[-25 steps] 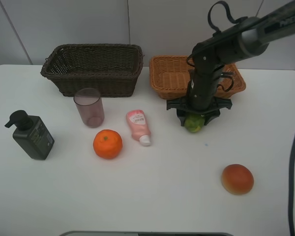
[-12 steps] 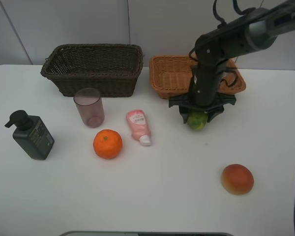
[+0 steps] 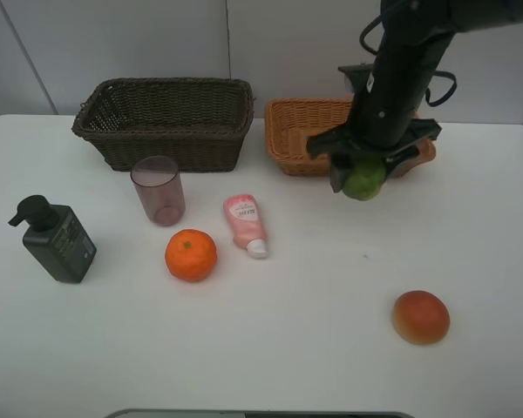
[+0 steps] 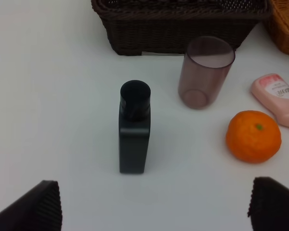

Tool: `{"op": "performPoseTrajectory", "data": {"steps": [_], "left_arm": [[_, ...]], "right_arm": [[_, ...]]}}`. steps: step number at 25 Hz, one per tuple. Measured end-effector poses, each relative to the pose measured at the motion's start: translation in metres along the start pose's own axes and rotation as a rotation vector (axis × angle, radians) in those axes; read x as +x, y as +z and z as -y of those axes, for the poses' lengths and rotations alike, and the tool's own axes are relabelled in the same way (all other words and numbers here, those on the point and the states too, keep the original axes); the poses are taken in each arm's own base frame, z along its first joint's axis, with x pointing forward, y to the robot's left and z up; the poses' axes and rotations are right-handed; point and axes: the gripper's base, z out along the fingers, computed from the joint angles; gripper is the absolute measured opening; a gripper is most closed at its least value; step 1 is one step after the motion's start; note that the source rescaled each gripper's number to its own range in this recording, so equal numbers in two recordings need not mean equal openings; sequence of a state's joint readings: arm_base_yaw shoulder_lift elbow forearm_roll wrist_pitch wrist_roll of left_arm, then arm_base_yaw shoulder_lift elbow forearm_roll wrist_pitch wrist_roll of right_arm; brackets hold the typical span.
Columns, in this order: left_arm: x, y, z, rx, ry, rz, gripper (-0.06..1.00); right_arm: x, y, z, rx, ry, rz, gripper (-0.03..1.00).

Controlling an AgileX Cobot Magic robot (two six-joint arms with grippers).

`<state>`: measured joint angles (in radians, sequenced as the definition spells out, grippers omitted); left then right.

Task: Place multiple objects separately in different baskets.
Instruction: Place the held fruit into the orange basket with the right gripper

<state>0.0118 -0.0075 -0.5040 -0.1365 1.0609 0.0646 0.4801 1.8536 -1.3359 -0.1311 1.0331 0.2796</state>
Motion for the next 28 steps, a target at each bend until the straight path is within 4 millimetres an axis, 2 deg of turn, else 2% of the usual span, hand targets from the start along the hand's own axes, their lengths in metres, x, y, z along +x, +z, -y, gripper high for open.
{"op": "performPoseTrajectory", "data": {"steps": [6, 10, 17, 21, 28], "left_arm": [[0.0, 0.0, 0.0, 0.0, 0.0, 0.0, 1.0], [0.0, 0.0, 0.0, 0.0, 0.0, 0.0, 1.0], [0.0, 0.0, 0.0, 0.0, 0.0, 0.0, 1.0], [0.0, 0.0, 0.0, 0.0, 0.0, 0.0, 1.0], [0.0, 0.0, 0.0, 0.0, 0.0, 0.0, 1.0]], "right_arm": [[-0.021, -0.03, 0.001, -0.01, 0.002, 0.093, 0.16], [-0.036, -0.036, 0.002, -0.004, -0.003, 0.116, 0.16], [-0.071, -0.024, -0.004, 0.012, -0.005, 0.139, 0.16], [-0.093, -0.014, 0.004, 0.011, 0.026, 0.168, 0.16], [-0.117, 0.027, 0.017, 0.006, 0.058, 0.222, 0.16]]}}
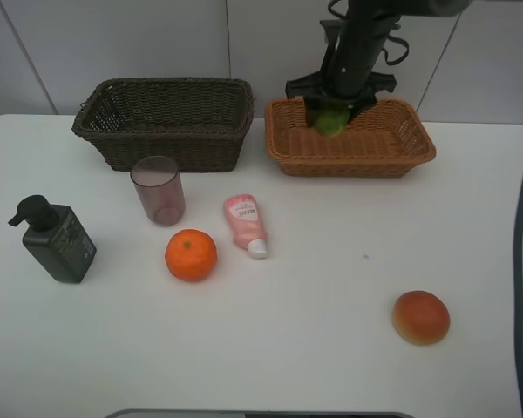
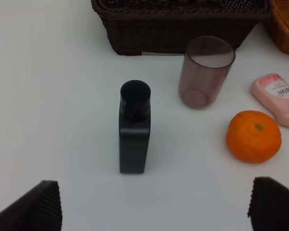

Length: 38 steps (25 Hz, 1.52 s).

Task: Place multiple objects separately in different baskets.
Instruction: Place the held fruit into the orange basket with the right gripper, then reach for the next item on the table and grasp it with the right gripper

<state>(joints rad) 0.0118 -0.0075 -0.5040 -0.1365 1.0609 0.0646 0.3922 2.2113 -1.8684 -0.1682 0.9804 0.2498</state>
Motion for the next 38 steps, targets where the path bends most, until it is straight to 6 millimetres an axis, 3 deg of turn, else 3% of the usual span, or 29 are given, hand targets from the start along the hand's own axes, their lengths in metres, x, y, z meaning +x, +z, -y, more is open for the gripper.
{"op": "performPoseTrajectory", "data": {"steps": [6, 13, 15, 18, 20, 24, 29, 38], "left_arm": [[0.0, 0.0, 0.0, 0.0, 0.0, 0.0, 1.0], [0.0, 0.0, 0.0, 0.0, 0.0, 0.0, 1.0], [0.0, 0.0, 0.0, 0.0, 0.0, 0.0, 1.0], [0.0, 0.0, 0.0, 0.0, 0.0, 0.0, 1.0], [0.0, 0.0, 0.0, 0.0, 0.0, 0.0, 1.0], [0.0, 0.0, 0.0, 0.0, 0.0, 0.0, 1.0], [0.0, 0.0, 0.0, 0.0, 0.0, 0.0, 1.0], [0.0, 0.0, 0.0, 0.0, 0.0, 0.0, 1.0]], "right_arm": [[-0.005, 0.031, -0.003, -0.021, -0.002, 0.066, 0.16], [-0.006, 0.048, 0.002, 0.015, 0.011, 0.089, 0.17], [-0.005, 0.054, 0.003, 0.036, -0.006, 0.083, 0.34], [-0.003, 0.059, 0.004, 0.051, -0.018, 0.069, 0.75], [-0.003, 0.059, 0.004, 0.051, -0.018, 0.068, 0.85], [-0.001, 0.058, 0.004, 0.056, -0.017, 0.054, 0.91], [0.001, 0.043, 0.004, 0.068, -0.011, 0.011, 0.91], [0.015, -0.03, -0.012, 0.085, -0.049, -0.032, 0.91]]}}
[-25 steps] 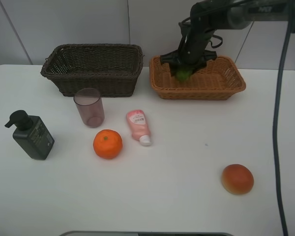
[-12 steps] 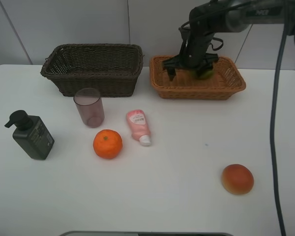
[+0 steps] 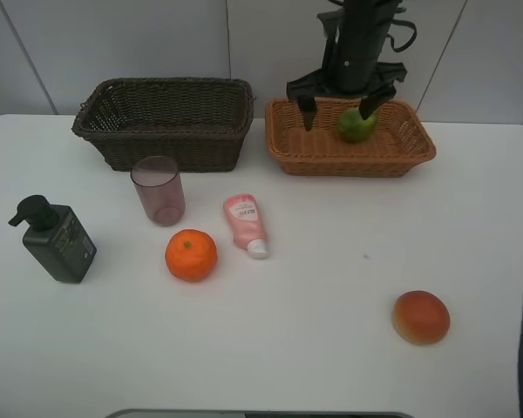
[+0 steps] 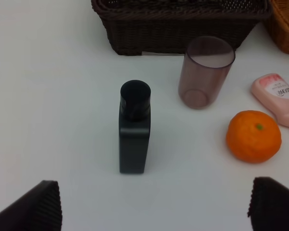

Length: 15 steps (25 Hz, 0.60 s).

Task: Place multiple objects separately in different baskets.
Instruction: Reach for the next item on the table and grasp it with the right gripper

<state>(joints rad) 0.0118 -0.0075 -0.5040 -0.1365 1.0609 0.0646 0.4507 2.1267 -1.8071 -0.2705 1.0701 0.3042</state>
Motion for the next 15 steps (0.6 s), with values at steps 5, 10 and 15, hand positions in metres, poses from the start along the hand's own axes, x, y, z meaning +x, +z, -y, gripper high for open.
{"op": "performPoseTrajectory", "data": {"steps": [5, 10, 15], "left_arm": [[0.0, 0.0, 0.0, 0.0, 0.0, 0.0, 1.0], [0.0, 0.0, 0.0, 0.0, 0.0, 0.0, 1.0], [0.0, 0.0, 0.0, 0.0, 0.0, 0.0, 1.0]], "right_arm": [[0.037, -0.022, 0.006, -0.006, -0.027, -0.019, 0.91], [0.092, -0.037, 0.02, 0.005, -0.047, -0.093, 0.91], [0.139, -0.05, 0.031, 0.006, -0.054, -0.135, 0.91]]}}
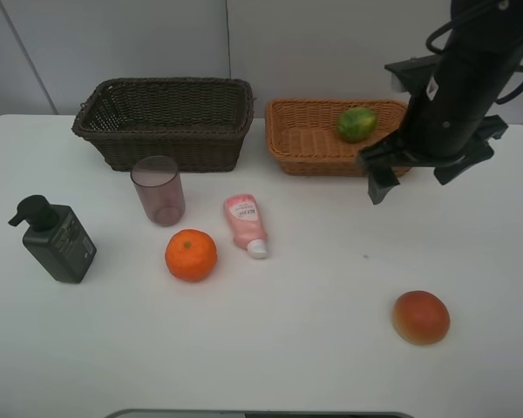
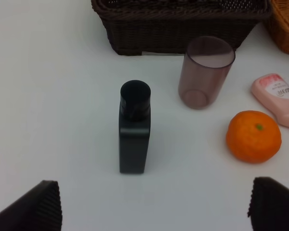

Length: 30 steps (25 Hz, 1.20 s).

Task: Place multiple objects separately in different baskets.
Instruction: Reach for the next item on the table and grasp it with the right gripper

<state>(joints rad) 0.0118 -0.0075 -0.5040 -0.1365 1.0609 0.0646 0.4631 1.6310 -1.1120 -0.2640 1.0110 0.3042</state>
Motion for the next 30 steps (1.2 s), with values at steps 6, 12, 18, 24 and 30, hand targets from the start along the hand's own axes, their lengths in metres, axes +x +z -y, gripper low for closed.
{"op": "performPoseTrajectory", "data": {"steps": [6, 12, 18, 24, 30], "left_arm": [[0.0, 0.0, 0.0, 0.0, 0.0, 0.0, 1.0], [0.0, 0.0, 0.0, 0.0, 0.0, 0.0, 1.0], [0.0, 0.0, 0.0, 0.0, 0.0, 0.0, 1.0], [0.0, 0.0, 0.0, 0.0, 0.0, 0.0, 1.0], [0.0, 0.0, 0.0, 0.0, 0.0, 0.0, 1.0]], "right_arm": [[0.041, -0.012, 0.006, -0.045, 0.025, 0.022, 0.91], [0.071, -0.005, 0.007, -0.064, 0.026, 0.015, 0.91], [0.086, 0.013, 0.001, -0.109, 0.055, -0.001, 0.91], [0.092, 0.021, 0.0, -0.111, 0.117, -0.012, 0.91], [0.103, 0.032, 0.003, -0.108, 0.197, -0.035, 0.91]]}}
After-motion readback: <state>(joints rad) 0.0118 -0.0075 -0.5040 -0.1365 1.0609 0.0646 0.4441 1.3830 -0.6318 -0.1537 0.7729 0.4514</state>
